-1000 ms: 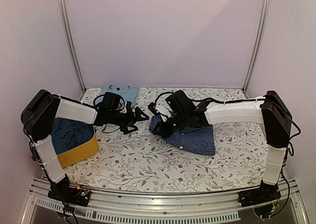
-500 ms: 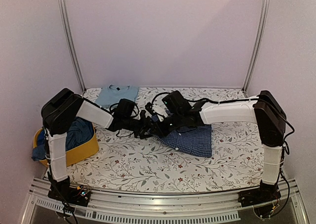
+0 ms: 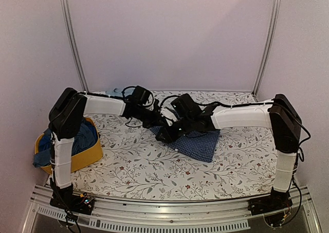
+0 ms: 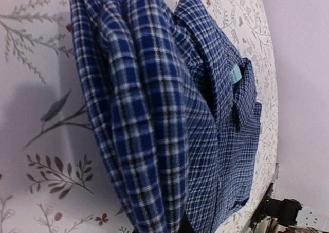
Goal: Fold and stack the mixed laundry pile
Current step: Pass from the right arm to the left, then place the square-folded shirt at the corner of the board.
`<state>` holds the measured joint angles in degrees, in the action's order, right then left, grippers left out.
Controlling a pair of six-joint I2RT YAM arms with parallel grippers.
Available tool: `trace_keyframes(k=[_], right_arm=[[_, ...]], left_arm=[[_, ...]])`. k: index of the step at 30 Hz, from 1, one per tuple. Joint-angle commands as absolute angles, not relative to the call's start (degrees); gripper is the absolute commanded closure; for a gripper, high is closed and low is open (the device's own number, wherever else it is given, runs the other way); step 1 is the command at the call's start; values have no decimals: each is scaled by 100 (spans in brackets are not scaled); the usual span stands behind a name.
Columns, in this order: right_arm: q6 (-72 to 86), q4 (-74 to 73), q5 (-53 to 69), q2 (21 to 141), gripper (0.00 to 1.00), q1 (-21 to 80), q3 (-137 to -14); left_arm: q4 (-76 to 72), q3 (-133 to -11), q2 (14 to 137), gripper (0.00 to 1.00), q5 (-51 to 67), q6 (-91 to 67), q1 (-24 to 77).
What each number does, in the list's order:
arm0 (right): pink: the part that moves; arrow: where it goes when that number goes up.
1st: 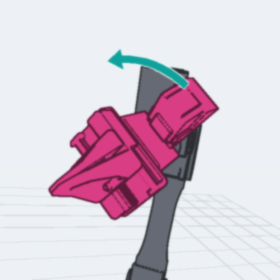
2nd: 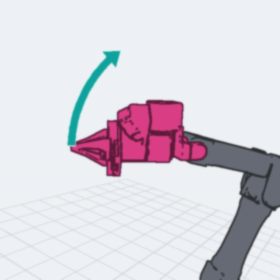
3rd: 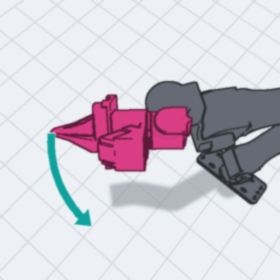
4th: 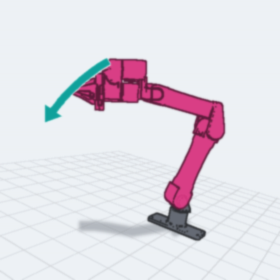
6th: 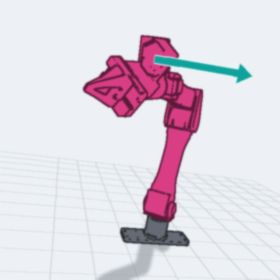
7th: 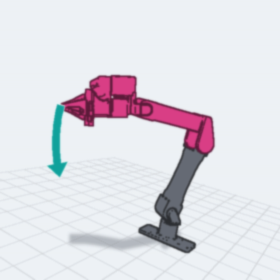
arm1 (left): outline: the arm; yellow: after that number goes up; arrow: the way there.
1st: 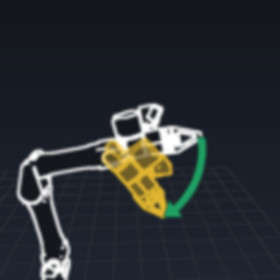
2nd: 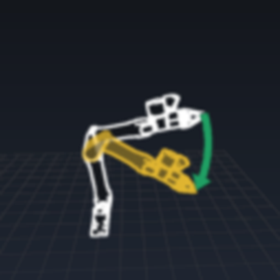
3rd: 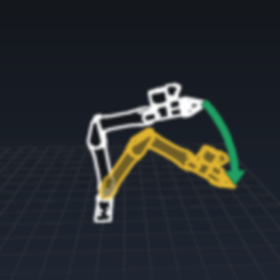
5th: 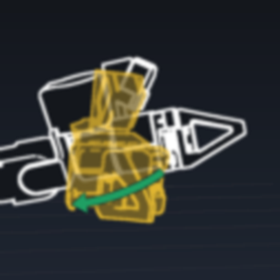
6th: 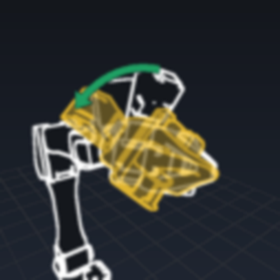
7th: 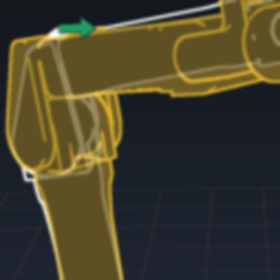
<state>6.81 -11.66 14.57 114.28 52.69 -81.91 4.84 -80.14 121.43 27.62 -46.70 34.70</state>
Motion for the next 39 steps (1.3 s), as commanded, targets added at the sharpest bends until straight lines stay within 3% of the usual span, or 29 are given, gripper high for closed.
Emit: trace_keyframes(k=[1, 10, 20, 39], right_arm=[[842, -1225, 1261, 10600, 61, 5059, -7859], [1185, -1333, 930, 9208, 43, 4450, -6631], [1286, -1506, 901, 8605, 42, 4050, -6004], [1139, -1456, 939, 8776, 44, 4034, -6162]], left_arm=[[2858, -9365, 12502, 100, 1011, -2821, 3407], [4071, -11552, 13191, 100, -506, -1325, 3059], [4324, -13401, 13698, 100, -1258, -317, 2846], [3859, -13955, 13164, 100, -1155, -51, 2546]])
